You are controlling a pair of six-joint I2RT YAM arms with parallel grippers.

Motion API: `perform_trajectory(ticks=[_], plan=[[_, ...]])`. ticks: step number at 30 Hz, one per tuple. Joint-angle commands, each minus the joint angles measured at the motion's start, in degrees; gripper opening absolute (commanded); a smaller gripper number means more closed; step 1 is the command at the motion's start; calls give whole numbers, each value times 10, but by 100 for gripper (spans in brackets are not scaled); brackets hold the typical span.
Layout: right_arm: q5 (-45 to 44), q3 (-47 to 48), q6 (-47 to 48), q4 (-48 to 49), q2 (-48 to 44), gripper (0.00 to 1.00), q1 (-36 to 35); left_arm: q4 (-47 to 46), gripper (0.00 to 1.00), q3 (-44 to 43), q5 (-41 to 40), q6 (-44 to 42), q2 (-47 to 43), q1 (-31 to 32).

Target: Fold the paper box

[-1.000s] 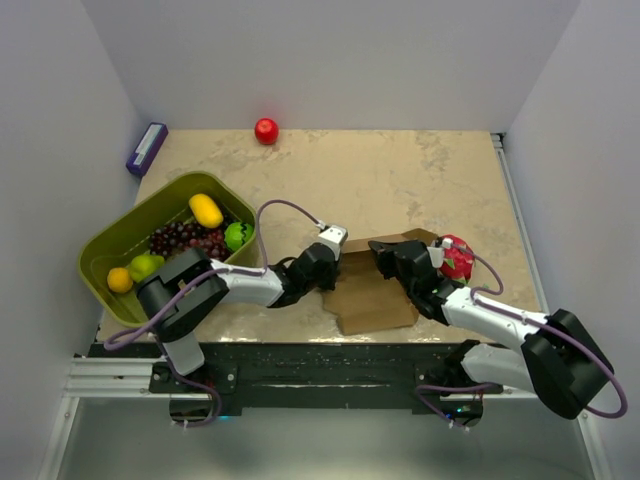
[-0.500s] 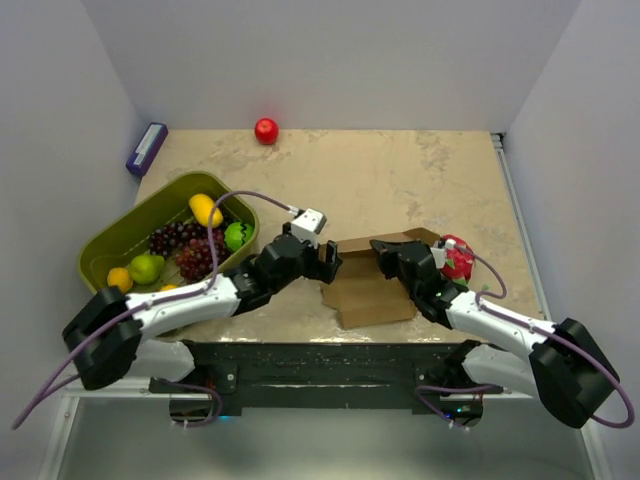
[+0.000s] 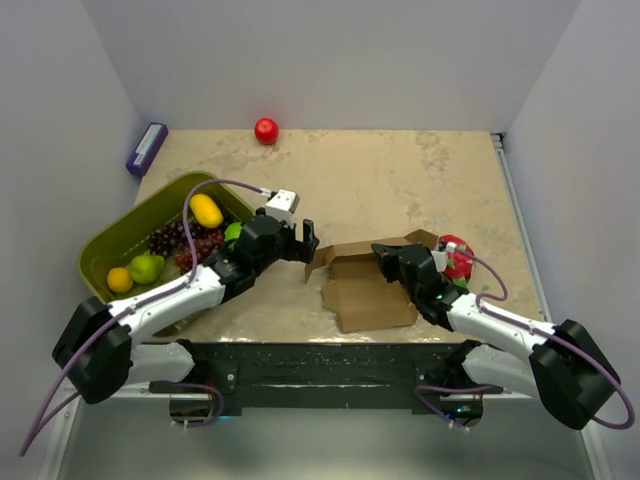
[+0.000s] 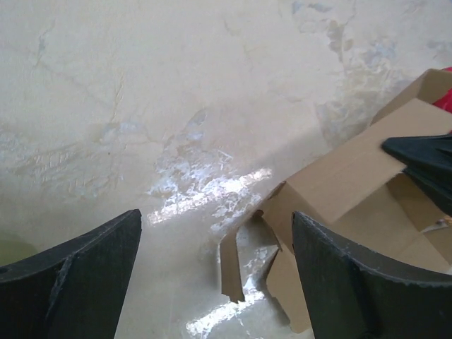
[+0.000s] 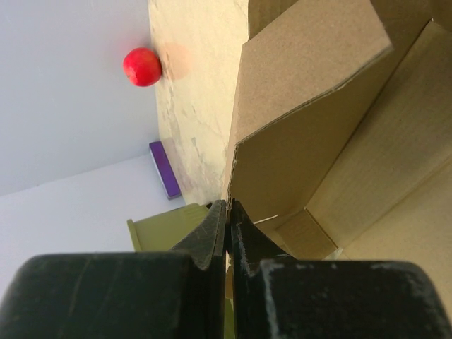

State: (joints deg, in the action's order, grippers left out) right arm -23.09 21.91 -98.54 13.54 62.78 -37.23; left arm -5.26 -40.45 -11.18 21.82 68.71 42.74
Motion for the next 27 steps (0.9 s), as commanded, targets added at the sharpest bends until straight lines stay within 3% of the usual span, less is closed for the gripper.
perform_trajectory(ticks=[1,7,16,27], plan=[[-30,-10,3,-7,-19,0,-3,-5,90,-37,18,10,59,-22],[-28,-10,5,-5,-21,0,-3,-5,89,-66,6,30,133,-53],[-34,-13,0,-4,-26,0,-4,11,85,-86,18,-10,204,-50],[-41,-20,-4,14,-19,0,-3,52,83,-79,5,-21,209,23]])
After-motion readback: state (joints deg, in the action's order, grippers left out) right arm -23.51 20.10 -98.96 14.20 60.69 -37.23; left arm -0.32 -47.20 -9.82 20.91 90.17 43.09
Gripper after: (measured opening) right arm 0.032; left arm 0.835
